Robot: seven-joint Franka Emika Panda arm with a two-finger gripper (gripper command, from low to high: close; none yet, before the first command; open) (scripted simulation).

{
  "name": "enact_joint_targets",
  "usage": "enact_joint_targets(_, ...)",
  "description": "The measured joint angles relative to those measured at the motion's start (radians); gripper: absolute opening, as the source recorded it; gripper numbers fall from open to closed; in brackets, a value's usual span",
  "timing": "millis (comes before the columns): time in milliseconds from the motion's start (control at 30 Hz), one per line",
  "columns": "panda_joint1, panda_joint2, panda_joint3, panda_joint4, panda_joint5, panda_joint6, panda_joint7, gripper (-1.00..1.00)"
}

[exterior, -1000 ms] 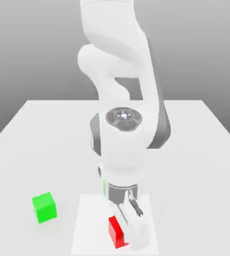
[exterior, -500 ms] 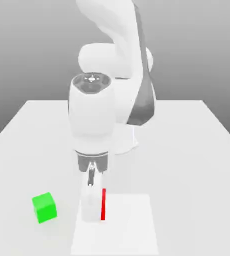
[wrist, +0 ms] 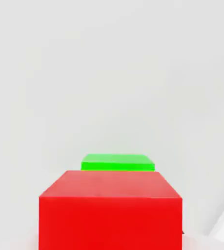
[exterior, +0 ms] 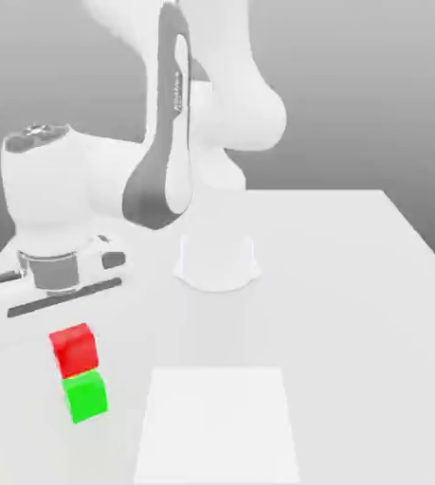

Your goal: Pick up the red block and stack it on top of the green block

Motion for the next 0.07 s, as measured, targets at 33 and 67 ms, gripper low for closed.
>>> enact_joint_targets(33,0.000,0.000,0.000,0.000,0.000,0.000,0.000,1.00)
enact_joint_targets(67,0.000,0.000,0.000,0.000,0.000,0.000,0.000,1.00)
